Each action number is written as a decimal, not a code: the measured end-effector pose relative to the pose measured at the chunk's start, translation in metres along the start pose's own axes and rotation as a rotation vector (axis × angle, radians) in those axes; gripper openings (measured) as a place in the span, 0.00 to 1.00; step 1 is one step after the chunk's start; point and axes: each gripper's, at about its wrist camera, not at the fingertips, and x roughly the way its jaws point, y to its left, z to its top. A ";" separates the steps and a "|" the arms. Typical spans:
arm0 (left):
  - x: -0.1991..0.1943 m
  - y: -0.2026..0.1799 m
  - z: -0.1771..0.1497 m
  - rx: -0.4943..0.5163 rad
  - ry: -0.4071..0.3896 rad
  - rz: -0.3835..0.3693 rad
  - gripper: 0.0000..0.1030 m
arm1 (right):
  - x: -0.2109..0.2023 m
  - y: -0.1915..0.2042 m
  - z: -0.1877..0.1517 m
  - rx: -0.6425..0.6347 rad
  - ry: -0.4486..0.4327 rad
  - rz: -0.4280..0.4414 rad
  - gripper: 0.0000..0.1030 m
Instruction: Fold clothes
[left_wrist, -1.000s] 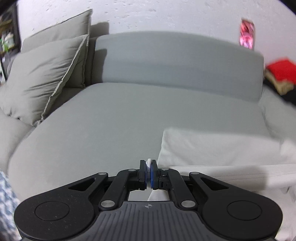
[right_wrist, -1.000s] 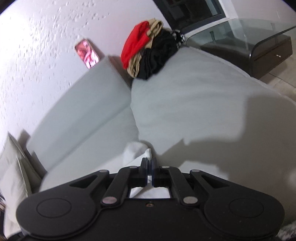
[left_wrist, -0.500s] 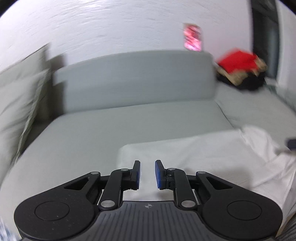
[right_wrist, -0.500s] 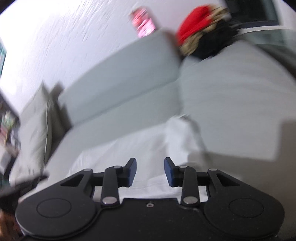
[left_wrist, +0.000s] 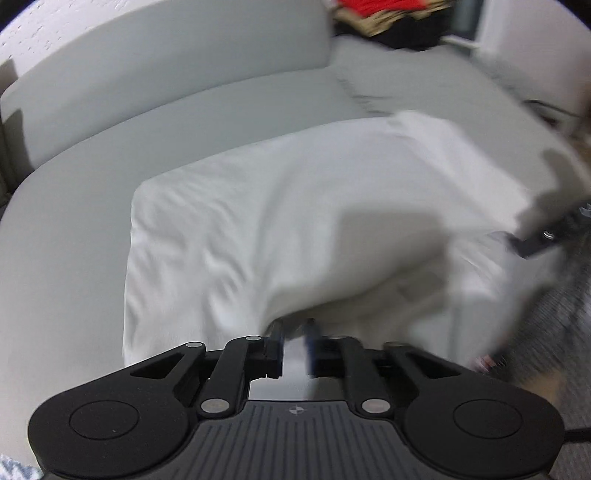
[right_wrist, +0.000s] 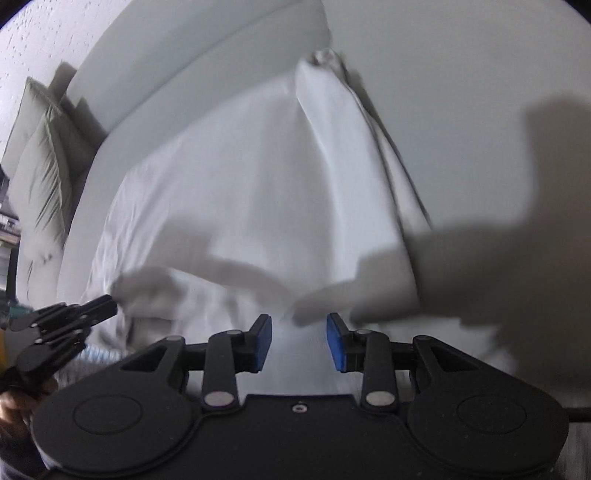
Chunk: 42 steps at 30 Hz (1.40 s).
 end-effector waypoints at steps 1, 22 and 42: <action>-0.012 0.001 -0.007 0.001 -0.031 0.006 0.24 | -0.009 -0.002 -0.002 0.001 -0.047 0.023 0.33; 0.048 -0.042 0.032 0.209 -0.027 0.132 0.00 | 0.022 0.055 -0.014 -0.280 -0.041 -0.042 0.10; 0.115 0.037 0.111 -0.162 -0.085 0.021 0.33 | 0.020 -0.032 0.133 0.193 -0.325 0.160 0.47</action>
